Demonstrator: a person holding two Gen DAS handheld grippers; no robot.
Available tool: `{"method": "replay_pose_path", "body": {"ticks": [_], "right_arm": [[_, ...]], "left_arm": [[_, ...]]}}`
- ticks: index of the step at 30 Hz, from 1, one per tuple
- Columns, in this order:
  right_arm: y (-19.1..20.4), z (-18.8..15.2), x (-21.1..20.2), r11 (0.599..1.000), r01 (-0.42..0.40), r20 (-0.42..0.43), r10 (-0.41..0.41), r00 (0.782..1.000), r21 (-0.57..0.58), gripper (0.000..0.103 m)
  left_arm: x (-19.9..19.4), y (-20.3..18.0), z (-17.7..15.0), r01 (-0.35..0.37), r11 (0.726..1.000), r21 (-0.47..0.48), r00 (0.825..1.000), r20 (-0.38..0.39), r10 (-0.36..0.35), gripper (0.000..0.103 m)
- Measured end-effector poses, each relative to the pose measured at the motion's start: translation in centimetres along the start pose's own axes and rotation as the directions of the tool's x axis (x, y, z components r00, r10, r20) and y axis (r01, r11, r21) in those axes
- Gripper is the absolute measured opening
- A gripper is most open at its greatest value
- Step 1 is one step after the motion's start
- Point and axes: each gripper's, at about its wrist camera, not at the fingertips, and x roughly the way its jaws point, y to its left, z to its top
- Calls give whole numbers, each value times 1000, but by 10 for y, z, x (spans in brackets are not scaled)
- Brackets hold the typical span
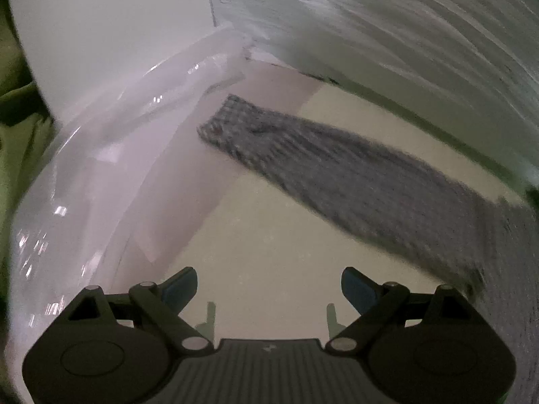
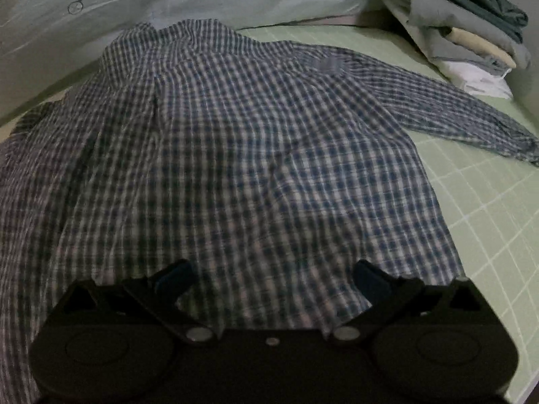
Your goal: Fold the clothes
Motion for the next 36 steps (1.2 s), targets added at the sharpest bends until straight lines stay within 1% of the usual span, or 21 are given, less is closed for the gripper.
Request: {"method": "replay_pose_path", "body": {"ticks": [1,3,5,7,9,10,11,12,15,17,21,22,24,25,26,30,31,33,34,36], "right_arm": [[3,3,2,1000,9,-6,-9,1000,9,103],[7,9,5,999,30,-22,-30,999,33,103],[11,14,9,997,55,-40,-52,998,63,103],[17,18,10,995,71,-47,-68,997,71,103],[23,21,12,994,82,-52,-79,996,71,103],[25,22,13,994,86,-55,-82,995,73,103],[28,23,13,993,91,-59,-87,994,76,103],[30,24,14,992,97,-62,-92,994,76,103],[33,24,11,993,108,-68,-104,992,55,103],[35,25,11,992,114,-69,-111,991,44,103],[36,24,11,991,120,-69,-116,991,53,103],[37,24,11,991,120,-67,-116,991,56,103],[36,23,11,991,119,-65,-115,991,60,103],[36,22,11,991,118,-66,-114,991,62,103],[36,22,11,991,117,-66,-112,991,65,103],[36,21,11,992,113,-68,-109,992,59,103],[37,21,10,992,113,-67,-110,992,57,103],[41,20,11,990,118,-67,-114,991,71,103],[43,20,11,989,121,-68,-116,991,79,103],[42,20,11,990,119,-68,-114,991,80,103]], "left_arm": [[12,4,11,-1,1000,-15,1000,1,1,90],[31,9,29,4,999,-41,1000,0,-4,82],[48,12,45,22,998,-62,1000,10,-22,77],[65,11,58,33,997,-65,999,15,-32,72],[80,7,66,28,998,-58,1000,17,-27,54],[85,5,68,25,998,-53,1000,17,-24,48],[90,3,70,24,999,-48,1000,17,-23,36],[94,1,71,21,999,-44,1000,13,-20,32],[102,0,71,16,998,-58,1000,5,-15,32],[103,1,70,21,998,-60,1000,17,-20,32],[107,0,73,1,999,-45,1000,16,-1,37],[107,-1,73,-8,999,-39,1000,13,8,40],[109,-3,72,-56,998,-35,998,4,56,69],[110,-3,71,-79,996,-37,997,4,80,73],[110,-2,71,-91,995,-42,996,11,92,74],[114,5,73,-89,995,-42,995,30,90,74],[114,6,73,-90,995,-36,995,40,91,72],[113,7,75,-66,998,-19,995,75,67,41],[113,7,76,-60,998,-12,995,81,61,11],[112,7,78,-56,998,-6,995,82,57,5]]}}
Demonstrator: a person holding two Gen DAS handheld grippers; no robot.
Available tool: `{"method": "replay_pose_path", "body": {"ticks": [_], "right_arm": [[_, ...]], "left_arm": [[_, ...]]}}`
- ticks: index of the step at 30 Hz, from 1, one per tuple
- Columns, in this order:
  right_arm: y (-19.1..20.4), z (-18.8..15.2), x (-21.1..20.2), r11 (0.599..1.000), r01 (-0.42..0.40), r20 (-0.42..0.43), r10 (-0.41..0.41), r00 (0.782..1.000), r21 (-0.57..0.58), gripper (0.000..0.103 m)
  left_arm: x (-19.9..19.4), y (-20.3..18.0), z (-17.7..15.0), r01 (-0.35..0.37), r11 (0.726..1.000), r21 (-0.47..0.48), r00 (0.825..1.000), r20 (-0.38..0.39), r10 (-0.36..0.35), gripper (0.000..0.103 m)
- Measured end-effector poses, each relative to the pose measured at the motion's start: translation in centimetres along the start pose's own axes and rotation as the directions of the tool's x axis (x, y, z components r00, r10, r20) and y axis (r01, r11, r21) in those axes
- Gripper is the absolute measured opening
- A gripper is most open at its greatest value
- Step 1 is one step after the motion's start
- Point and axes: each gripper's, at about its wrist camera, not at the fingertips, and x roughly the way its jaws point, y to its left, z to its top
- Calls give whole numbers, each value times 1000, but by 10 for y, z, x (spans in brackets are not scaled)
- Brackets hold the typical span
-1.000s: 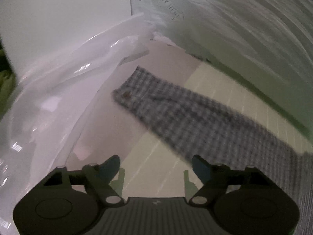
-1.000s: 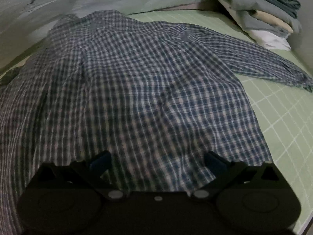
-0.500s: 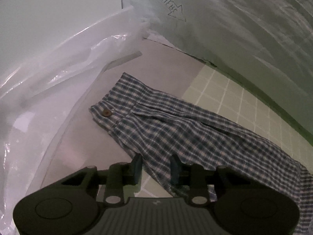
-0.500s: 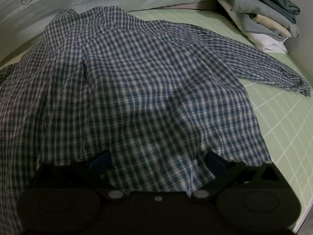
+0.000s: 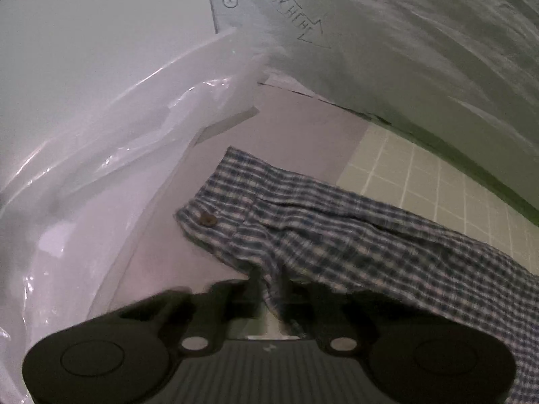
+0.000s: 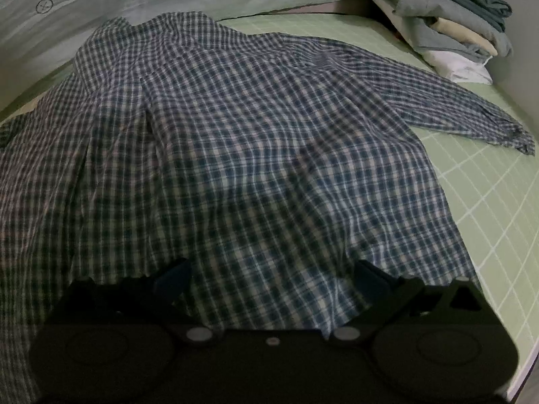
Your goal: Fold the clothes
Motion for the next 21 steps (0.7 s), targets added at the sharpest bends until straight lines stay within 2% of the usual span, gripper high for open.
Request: {"method": "replay_pose_path", "body": {"ticks": [8,16,17,19,21], "right_arm": [[-7,2,2,1000,-13,1,13,1000,-19,103],[-24,5,5,998,-61,1,61,998,-28,103],[-26,5,6,997,-72,-3,72,997,-33,103],[-32,7,4,992,-97,-6,97,995,-74,103],[-42,5,-4,985,-101,43,108,993,-138,103]], "left_arm": [[-37,30,-17,-20,999,-49,999,44,22,5],[-59,62,-52,-71,993,-94,997,-13,70,6],[-63,64,-54,-70,993,-95,997,-19,69,10],[-78,65,-58,-54,993,-107,999,-7,54,13],[-101,62,-65,-18,994,-110,1000,19,20,29]]}}
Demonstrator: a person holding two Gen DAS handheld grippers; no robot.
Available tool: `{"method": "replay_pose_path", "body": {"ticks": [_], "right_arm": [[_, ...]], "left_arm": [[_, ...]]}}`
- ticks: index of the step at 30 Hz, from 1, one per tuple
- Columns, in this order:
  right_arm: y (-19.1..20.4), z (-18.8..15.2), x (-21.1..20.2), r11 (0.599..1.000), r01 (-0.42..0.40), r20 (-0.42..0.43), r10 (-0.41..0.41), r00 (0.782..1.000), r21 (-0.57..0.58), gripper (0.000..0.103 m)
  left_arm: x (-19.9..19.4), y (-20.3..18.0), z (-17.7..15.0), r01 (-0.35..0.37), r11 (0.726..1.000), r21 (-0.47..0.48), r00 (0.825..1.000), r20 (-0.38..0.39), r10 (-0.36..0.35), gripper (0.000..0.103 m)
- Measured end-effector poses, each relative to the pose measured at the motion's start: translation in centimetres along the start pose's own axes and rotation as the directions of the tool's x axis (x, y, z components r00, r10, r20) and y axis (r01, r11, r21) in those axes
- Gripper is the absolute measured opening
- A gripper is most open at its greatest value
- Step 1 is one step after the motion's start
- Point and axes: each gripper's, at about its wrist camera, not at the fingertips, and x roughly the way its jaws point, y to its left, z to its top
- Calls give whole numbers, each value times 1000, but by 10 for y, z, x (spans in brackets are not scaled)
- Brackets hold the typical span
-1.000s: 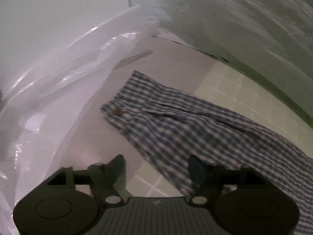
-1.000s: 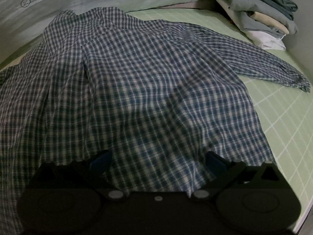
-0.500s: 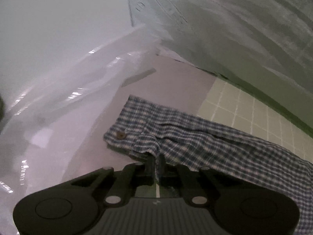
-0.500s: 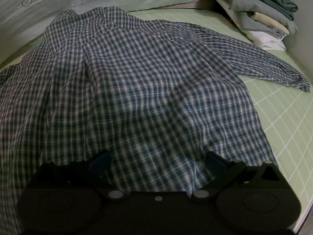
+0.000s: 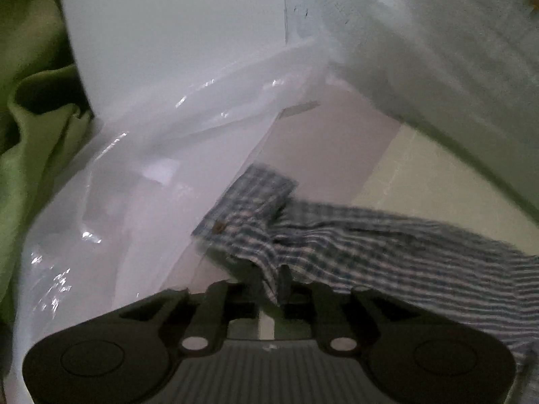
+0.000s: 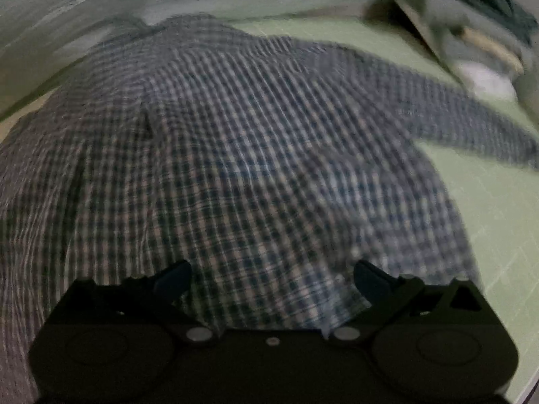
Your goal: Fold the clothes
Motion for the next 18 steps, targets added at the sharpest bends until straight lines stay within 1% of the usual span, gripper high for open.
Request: {"method": "replay_pose_path", "body": {"ticks": [2,4,5,6,8,10,11,14,16,17,18], "right_arm": [[-13,-2,-11,1000,8,57,-7,998,-22,103],[-34,-6,-19,1000,20,85,-19,996,-5,103],[-44,-8,-21,1000,30,93,-31,995,8,103],[-54,-11,-23,999,47,95,-48,994,20,103],[-78,-21,-25,997,61,82,-65,995,45,102],[-96,-32,-26,996,55,61,-59,996,70,91],[-104,-38,-27,995,49,50,-53,997,82,90],[-127,-56,-31,995,28,26,-31,999,97,86],[-139,-63,-31,995,13,17,-15,1000,103,81],[-145,-66,-31,994,2,9,-3,1000,109,79],[-148,-68,-32,994,-6,4,6,1000,112,73]], "left_arm": [[-21,-7,-11,49,999,21,999,9,-49,35],[-45,-17,-28,109,993,49,994,1,-109,42],[-55,-23,-39,144,988,58,989,-15,-144,48],[-65,-30,-51,184,981,64,983,-38,-181,52],[-80,-44,-78,230,968,98,971,-83,-223,52],[-94,-59,-105,271,953,136,959,-130,-254,52],[-101,-66,-118,276,947,167,956,-146,-253,52],[-119,-84,-150,258,931,259,961,-165,-220,52],[-129,-90,-163,236,928,288,967,-163,-196,52],[-133,-91,-169,225,931,288,970,-161,-185,52],[-137,-91,-174,214,936,281,972,-158,-174,52]]}}
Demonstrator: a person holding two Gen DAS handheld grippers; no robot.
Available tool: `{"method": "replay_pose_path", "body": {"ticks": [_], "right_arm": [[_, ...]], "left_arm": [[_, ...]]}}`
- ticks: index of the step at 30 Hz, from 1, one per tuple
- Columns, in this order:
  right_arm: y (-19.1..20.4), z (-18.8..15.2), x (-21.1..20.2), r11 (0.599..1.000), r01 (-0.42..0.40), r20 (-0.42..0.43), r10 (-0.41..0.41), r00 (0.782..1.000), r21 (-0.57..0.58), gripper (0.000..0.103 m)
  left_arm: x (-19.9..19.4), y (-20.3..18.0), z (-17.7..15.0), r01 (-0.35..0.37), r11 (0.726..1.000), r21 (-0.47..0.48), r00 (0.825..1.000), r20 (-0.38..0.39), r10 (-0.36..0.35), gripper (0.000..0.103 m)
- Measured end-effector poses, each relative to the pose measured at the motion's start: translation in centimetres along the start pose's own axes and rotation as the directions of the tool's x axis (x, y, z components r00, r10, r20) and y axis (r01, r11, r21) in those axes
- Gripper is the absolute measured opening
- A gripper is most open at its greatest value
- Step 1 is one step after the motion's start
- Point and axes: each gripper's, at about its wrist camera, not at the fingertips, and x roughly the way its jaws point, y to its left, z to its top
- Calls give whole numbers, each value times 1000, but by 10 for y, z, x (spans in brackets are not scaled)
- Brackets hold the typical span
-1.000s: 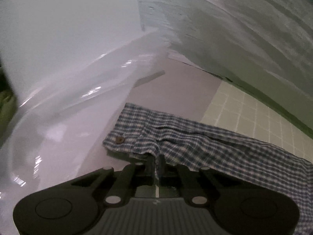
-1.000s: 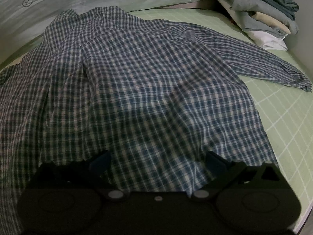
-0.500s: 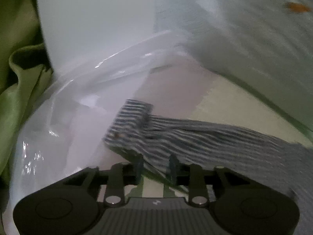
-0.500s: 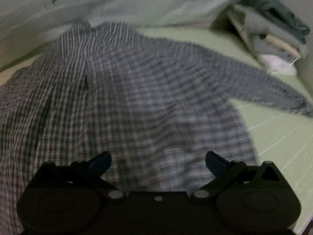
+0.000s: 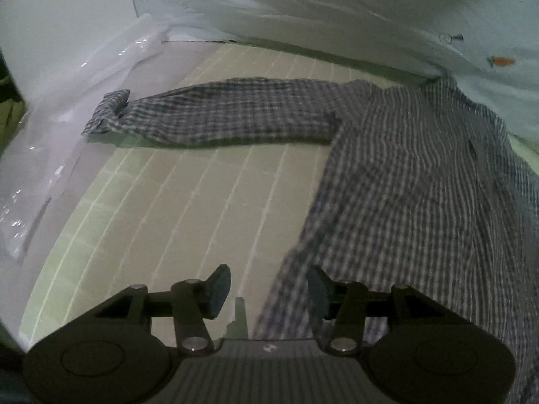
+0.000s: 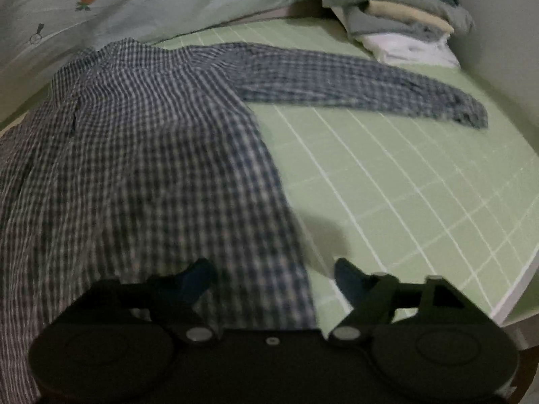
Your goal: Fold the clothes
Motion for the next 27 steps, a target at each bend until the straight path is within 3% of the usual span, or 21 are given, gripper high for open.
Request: {"method": "replay_pose_path", "body": {"ticks": [2,4,5,8,11,13,14,15,16,19,21,24,27], "right_arm": [[-7,-1,-2,1000,-16,12,17,1000,-27,58],[-9,-3,-6,997,-48,20,50,999,-60,14],[-11,-2,-6,994,-75,17,77,997,-79,4],[-13,1,-6,985,-73,26,78,997,-156,1],[-28,7,-1,989,-59,41,64,997,-133,2],[-27,12,2,988,-25,41,32,999,-153,6],[-24,14,3,986,-1,41,8,999,-169,14],[-19,15,2,983,25,45,-17,999,-179,32],[-14,16,1,981,50,49,-42,998,-190,58],[-2,18,-9,977,87,104,-67,992,-194,93],[11,19,-15,977,73,144,-45,989,-200,103],[34,20,-19,977,-20,142,51,989,-212,103],[66,17,-18,981,-59,128,84,988,-186,103]], "left_arm": [[-5,-2,-7,-15,1000,-27,1000,0,15,52],[-12,-4,-14,-33,998,-51,999,5,34,52],[-16,-5,-18,-42,997,-63,999,8,43,52],[-25,-8,-26,-65,994,-86,998,14,67,52],[-31,-8,-31,-85,991,-100,996,17,87,52],[-33,-6,-32,-97,990,-107,995,17,99,53],[-34,-4,-31,-106,988,-110,994,15,108,54],[-34,-1,-30,-116,987,-113,993,14,119,57],[-35,3,-28,-125,985,-119,992,16,128,58],[-32,16,-18,-139,979,-147,989,31,145,65],[-27,24,-8,-150,976,-156,987,38,158,75],[-14,36,14,-180,971,-156,980,50,190,84],[2,52,40,-182,971,-157,979,62,193,87]]}}
